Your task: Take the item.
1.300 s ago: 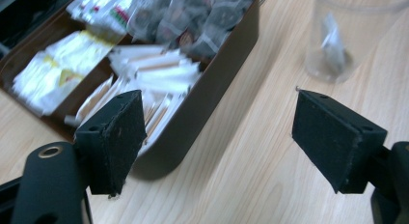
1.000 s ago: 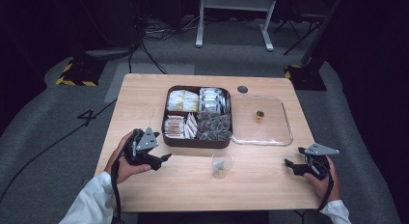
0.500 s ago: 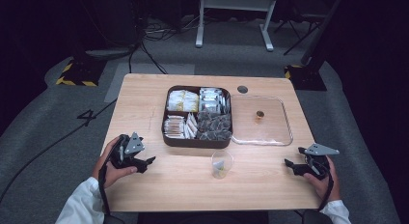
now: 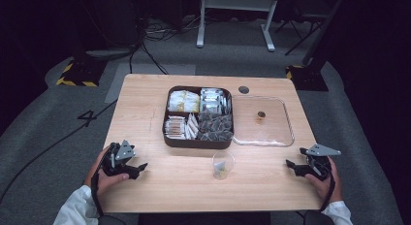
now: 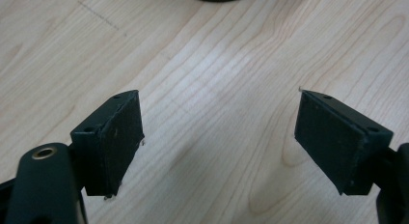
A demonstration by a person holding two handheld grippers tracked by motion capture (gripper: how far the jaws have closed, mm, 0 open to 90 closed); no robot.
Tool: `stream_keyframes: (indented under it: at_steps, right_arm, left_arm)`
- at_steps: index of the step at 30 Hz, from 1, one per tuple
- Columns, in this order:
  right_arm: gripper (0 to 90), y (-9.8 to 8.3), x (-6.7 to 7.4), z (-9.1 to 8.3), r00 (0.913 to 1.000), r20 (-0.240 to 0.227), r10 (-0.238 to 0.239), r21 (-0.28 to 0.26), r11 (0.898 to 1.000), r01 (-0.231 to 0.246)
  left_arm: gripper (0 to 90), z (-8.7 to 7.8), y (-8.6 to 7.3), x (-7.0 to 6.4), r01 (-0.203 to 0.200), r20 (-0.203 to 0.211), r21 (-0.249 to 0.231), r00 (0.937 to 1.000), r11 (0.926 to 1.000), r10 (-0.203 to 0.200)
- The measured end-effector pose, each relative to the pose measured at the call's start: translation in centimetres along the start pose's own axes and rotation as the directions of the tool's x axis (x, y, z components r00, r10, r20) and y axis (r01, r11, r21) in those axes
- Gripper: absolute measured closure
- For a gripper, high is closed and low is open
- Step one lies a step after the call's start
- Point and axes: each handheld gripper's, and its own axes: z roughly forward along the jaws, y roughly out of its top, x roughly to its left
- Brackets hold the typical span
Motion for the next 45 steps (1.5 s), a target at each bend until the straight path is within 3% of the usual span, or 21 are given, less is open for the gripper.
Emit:
stream_keyframes:
  at_steps: [5, 8, 13, 45]
  right_arm:
    - [17.6, 0.0, 0.0, 0.0, 1.0, 0.002, -0.002, 0.0, 1.0, 0.002]
    - [17.6, 0.0, 0.0, 0.0, 1.0, 0.002, -0.002, -0.001, 1.0, 0.002]
    - [17.6, 0.0, 0.0, 0.0, 1.0, 0.003, -0.002, -0.001, 1.0, 0.002]
    - [17.6, 0.0, 0.1, 0.0, 0.9999, 0.01, -0.002, -0.002, 1.0, 0.002]
  left_arm:
    - [17.3, 0.2, -1.0, 0.1, 0.037, 0.031, -0.009, 0.9988, 0.9993, -0.037]
    - [17.1, 0.5, -2.0, 0.3, 0.092, 0.06, -0.022, 0.9941, 0.9955, -0.09]
    - [17.2, 0.4, -2.2, 0.5, 0.141, 0.058, -0.013, 0.9884, 0.9899, -0.14]
    - [15.4, 0.5, -2.1, 0.5, 0.149, 0.056, -0.009, 0.9874, 0.9889, -0.148]
